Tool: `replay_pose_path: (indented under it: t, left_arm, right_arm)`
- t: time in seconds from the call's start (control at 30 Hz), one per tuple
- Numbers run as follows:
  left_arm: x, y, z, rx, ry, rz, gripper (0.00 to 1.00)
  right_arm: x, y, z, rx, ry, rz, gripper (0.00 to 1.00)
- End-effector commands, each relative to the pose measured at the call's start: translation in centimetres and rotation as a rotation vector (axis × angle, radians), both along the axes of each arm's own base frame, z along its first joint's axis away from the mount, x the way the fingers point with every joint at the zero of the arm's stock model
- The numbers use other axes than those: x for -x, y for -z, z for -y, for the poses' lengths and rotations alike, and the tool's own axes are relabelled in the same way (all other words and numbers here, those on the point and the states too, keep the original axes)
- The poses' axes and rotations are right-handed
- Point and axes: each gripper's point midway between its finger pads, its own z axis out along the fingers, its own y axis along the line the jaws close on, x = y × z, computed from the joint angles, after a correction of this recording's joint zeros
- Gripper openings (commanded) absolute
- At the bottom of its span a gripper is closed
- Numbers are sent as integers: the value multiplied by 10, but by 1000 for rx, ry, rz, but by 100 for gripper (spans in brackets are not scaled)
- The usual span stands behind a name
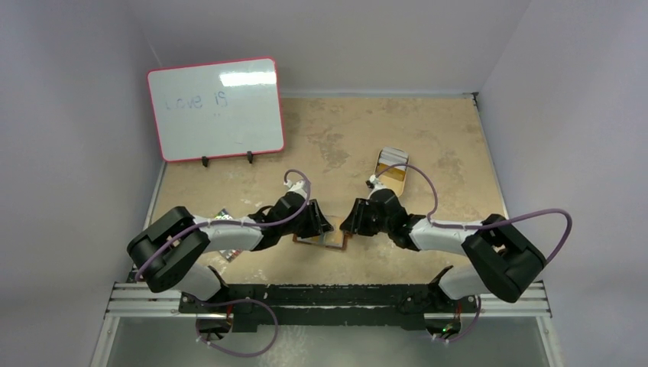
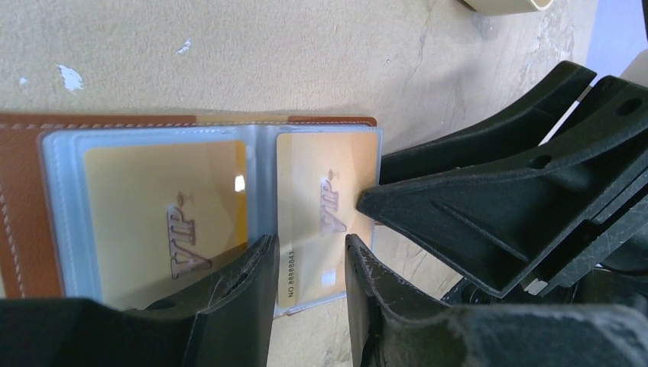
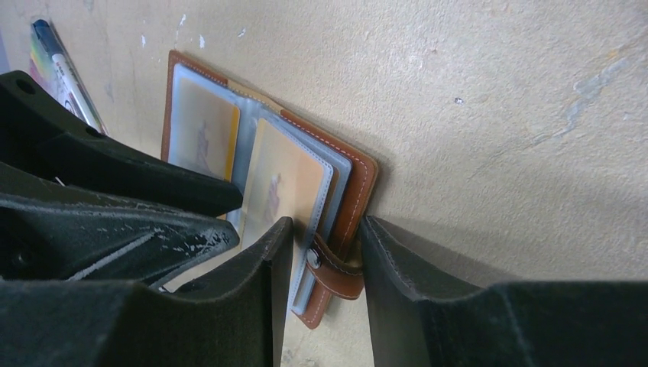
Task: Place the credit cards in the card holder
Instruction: Insert the credit card into the card holder.
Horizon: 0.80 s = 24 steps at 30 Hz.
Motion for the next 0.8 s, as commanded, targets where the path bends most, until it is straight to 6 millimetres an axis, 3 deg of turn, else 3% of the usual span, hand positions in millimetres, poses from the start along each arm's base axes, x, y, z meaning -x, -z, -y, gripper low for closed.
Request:
replay_pose_path:
  t: [0.0,0.2,0.4,0.53,0.67,0.77]
  left_arm:
    - [-8,-38,27,141,17,66,36]
    - [-8,-44,20,138,-3,80,36]
    - [-18,-42,-19,-28,-94,98,37]
    - [-24,-43,-52,-158,-166,114,39]
    - [-28,-39,-75,-220,-207,103,43]
    - [-28,-37,-79,-200,-210,94,45]
  right_arm:
    - [6,10,1,30,-32,-31,41]
    - [-4,0,4,73,-17,0,42]
    - [0,-8,12,90,2,-2,45]
    - [-8,-25,17,103,37,43,45]
    - [-9,-43,6,47,16,68,45]
    - [-8,-47,-3,28,-1,71,45]
